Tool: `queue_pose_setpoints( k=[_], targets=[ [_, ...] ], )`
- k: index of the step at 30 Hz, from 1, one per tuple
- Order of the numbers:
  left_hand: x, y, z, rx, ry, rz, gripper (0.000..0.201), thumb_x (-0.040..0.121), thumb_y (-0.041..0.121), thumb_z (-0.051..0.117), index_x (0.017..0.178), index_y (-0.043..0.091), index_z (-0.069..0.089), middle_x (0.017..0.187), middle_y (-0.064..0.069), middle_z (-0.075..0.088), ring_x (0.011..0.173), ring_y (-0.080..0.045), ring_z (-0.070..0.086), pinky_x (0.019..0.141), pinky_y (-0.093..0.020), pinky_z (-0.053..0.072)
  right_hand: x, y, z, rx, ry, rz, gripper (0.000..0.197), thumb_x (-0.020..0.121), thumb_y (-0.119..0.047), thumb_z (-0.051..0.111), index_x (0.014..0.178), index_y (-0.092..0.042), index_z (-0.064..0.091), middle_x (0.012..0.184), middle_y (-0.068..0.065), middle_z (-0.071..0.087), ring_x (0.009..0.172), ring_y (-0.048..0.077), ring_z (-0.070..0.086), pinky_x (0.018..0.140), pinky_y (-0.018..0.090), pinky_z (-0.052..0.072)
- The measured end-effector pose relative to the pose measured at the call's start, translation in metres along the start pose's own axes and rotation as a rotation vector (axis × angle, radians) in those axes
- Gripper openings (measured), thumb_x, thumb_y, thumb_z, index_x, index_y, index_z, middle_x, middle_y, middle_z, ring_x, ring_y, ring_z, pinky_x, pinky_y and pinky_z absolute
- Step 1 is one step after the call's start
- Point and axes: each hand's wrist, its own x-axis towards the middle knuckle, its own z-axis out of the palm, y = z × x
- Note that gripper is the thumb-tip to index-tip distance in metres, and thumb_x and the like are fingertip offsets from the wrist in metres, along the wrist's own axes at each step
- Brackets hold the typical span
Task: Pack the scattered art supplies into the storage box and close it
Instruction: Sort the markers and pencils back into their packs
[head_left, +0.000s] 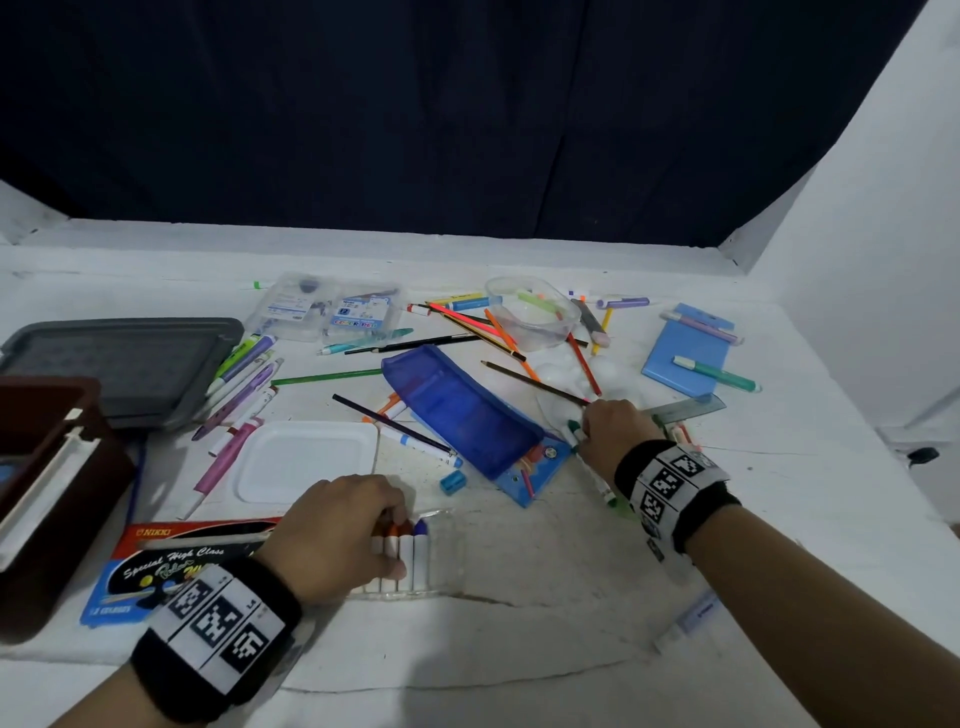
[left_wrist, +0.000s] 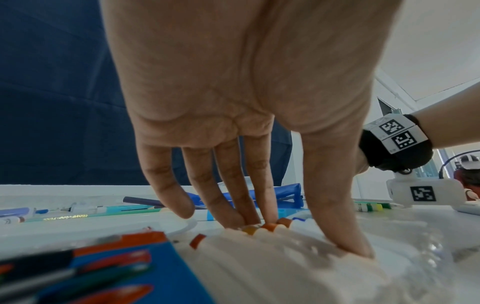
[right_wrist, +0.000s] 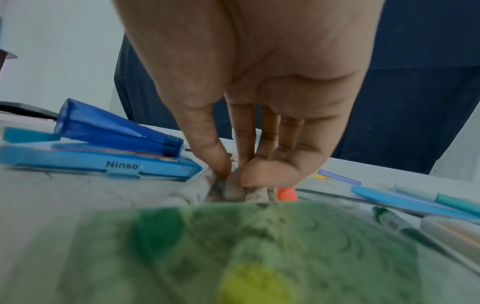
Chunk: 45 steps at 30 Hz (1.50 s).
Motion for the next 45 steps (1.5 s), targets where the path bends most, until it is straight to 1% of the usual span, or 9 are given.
queue_pose_setpoints(
  k=[5, 14, 20, 24, 29, 31, 36, 41, 45],
  targets=[
    [0.001, -0.003, 0.003, -0.022, 0.001, -0.013, 0.041, 0.068, 0.058, 0.08, 0.098, 0.036, 0.06, 0.097, 0.021, 0.056, 0.091, -0.006, 0.052, 0.078, -0.021, 0.042, 0.001, 0.001, 0.003, 0.043, -0.001, 0.004, 0.019, 0.091, -0.032, 0.059, 0.098, -0.014, 0.058, 0.101, 0.006, 0.059, 0.086, 0.023, 0.061, 0.074, 0.034, 0.055],
    [-0.001, -0.002, 0.003, -0.064, 0.024, 0.003, 0.046, 0.069, 0.055, 0.08, 0.107, 0.04, 0.058, 0.099, 0.024, 0.052, 0.092, -0.002, 0.048, 0.08, -0.02, 0.039, -0.028, -0.028, -0.01, 0.469, 0.181, -0.103, 0.014, 0.084, -0.024, 0.068, 0.088, -0.019, 0.056, 0.084, -0.002, 0.061, 0.072, 0.012, 0.056, 0.06, 0.022, 0.044],
    [-0.002, -0.005, 0.001, -0.091, 0.021, 0.027, 0.046, 0.071, 0.053, 0.08, 0.111, 0.038, 0.064, 0.107, 0.02, 0.062, 0.097, -0.003, 0.056, 0.085, -0.022, 0.045, -0.07, -0.07, -0.004, 0.874, -0.111, -0.302, 0.035, 0.085, -0.009, 0.068, 0.111, -0.026, 0.051, 0.08, 0.005, 0.065, 0.059, 0.017, 0.066, 0.055, 0.025, 0.056],
    [0.0, -0.011, -0.002, -0.128, -0.014, 0.068, 0.043, 0.074, 0.052, 0.08, 0.111, 0.037, 0.067, 0.107, 0.017, 0.064, 0.095, -0.005, 0.058, 0.086, -0.026, 0.05, -0.078, -0.092, 0.009, 0.804, -0.315, -0.36, 0.024, 0.088, -0.015, 0.067, 0.104, -0.023, 0.051, 0.077, 0.006, 0.07, 0.065, 0.019, 0.071, 0.07, 0.036, 0.062],
    [0.002, -0.019, 0.0, -0.272, 0.062, 0.116, 0.019, 0.085, 0.039, 0.076, 0.101, 0.03, 0.072, 0.089, 0.02, 0.066, 0.075, 0.003, 0.06, 0.075, -0.021, 0.05, -0.077, -0.105, 0.017, 0.725, -0.436, -0.382, 0.017, 0.09, -0.011, 0.062, 0.102, -0.016, 0.051, 0.078, 0.01, 0.074, 0.059, 0.012, 0.068, 0.068, 0.029, 0.061],
    [0.004, -0.021, 0.0, -0.24, 0.08, 0.106, 0.014, 0.091, 0.036, 0.069, 0.103, 0.028, 0.072, 0.092, 0.017, 0.066, 0.08, 0.0, 0.06, 0.077, -0.022, 0.051, -0.075, -0.108, 0.017, 0.7, -0.45, -0.376, 0.018, 0.09, -0.01, 0.063, 0.103, -0.014, 0.052, 0.081, 0.011, 0.075, 0.062, 0.015, 0.07, 0.065, 0.026, 0.06],
    [0.013, -0.021, 0.001, -0.082, 0.077, 0.079, 0.013, 0.092, 0.033, 0.062, 0.1, 0.03, 0.072, 0.1, 0.011, 0.069, 0.091, -0.01, 0.061, 0.078, -0.023, 0.047, -0.07, -0.113, 0.017, 0.53, -0.371, -0.402, 0.02, 0.085, -0.014, 0.072, 0.1, -0.013, 0.059, 0.089, 0.006, 0.072, 0.061, 0.007, 0.067, 0.061, 0.015, 0.055],
    [0.019, -0.015, 0.001, -0.032, 0.069, 0.021, 0.015, 0.092, 0.026, 0.06, 0.096, 0.03, 0.074, 0.096, 0.005, 0.071, 0.09, -0.016, 0.064, 0.076, -0.026, 0.048, -0.072, -0.12, 0.012, 0.26, -0.233, -0.475, 0.022, 0.083, -0.026, 0.074, 0.102, -0.018, 0.065, 0.103, -0.003, 0.064, 0.089, 0.008, 0.056, 0.08, 0.019, 0.046],
    [0.019, -0.009, 0.003, 0.129, 0.068, 0.046, 0.015, 0.093, 0.017, 0.054, 0.094, 0.025, 0.066, 0.1, -0.001, 0.067, 0.093, -0.023, 0.061, 0.074, -0.029, 0.037, -0.075, -0.125, 0.017, 0.204, -0.183, -0.476, 0.02, 0.081, -0.029, 0.075, 0.098, -0.022, 0.066, 0.104, -0.006, 0.059, 0.088, 0.006, 0.05, 0.078, 0.017, 0.037]
  ],
)
